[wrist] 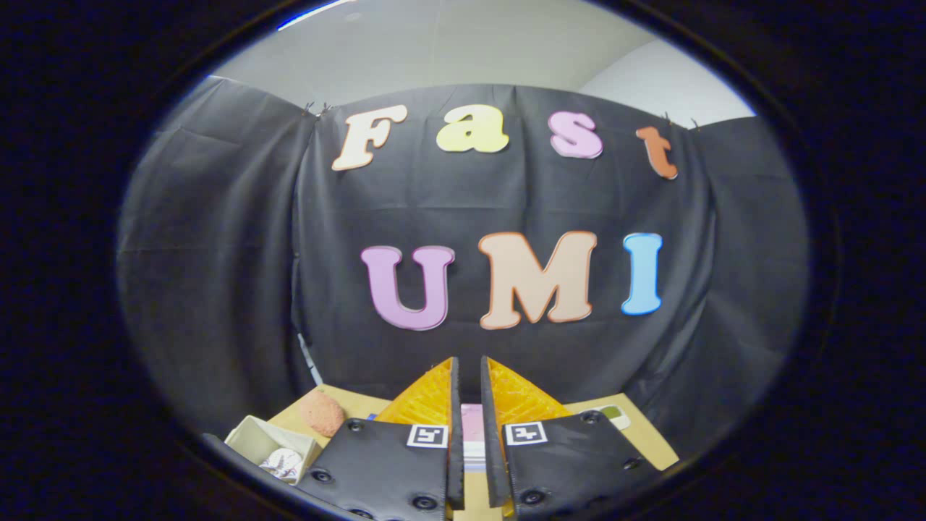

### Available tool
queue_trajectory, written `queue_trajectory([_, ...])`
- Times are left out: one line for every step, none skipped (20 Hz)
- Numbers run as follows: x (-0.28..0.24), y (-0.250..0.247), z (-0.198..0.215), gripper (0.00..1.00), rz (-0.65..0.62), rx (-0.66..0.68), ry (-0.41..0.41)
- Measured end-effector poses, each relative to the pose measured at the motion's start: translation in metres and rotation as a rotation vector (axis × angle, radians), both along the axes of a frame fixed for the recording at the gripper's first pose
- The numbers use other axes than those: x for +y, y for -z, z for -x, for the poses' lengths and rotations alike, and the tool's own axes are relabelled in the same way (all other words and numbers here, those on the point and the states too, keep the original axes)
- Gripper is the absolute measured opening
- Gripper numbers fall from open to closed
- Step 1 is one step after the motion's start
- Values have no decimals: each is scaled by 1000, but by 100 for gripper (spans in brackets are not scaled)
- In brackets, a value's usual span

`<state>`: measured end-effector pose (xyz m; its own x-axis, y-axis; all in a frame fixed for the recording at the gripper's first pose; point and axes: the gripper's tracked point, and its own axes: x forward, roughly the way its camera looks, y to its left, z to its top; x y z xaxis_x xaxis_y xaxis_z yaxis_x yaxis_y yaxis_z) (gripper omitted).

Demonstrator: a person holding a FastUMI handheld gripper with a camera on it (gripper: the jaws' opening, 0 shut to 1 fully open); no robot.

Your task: Open the storage box then place both shoes into the box .Put the left shoe in first, then the right shoe, with the right side of both shoes facing outward in a uniform manner.

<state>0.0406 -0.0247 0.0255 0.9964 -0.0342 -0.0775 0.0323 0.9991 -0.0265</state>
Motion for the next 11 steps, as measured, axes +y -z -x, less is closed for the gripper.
queue_trajectory([-11,-14,2,14,16,-37,18])
queue_trajectory([-18,-28,3,14,37,-74,36])
queue_trajectory([-26,-37,4,14,61,-109,53])
queue_trajectory([-31,-43,4,15,81,-130,66])
queue_trajectory([-29,-45,2,15,93,-145,71])
queue_trajectory([-32,-47,3,15,100,-153,73])
queue_trajectory([-35,-49,2,15,107,-159,73])
queue_trajectory([-36,-49,3,15,114,-167,73])
queue_trajectory([-39,-51,4,16,123,-172,73])
queue_trajectory([-39,-53,5,16,128,-177,68])
queue_trajectory([-39,-54,7,16,133,-178,62])
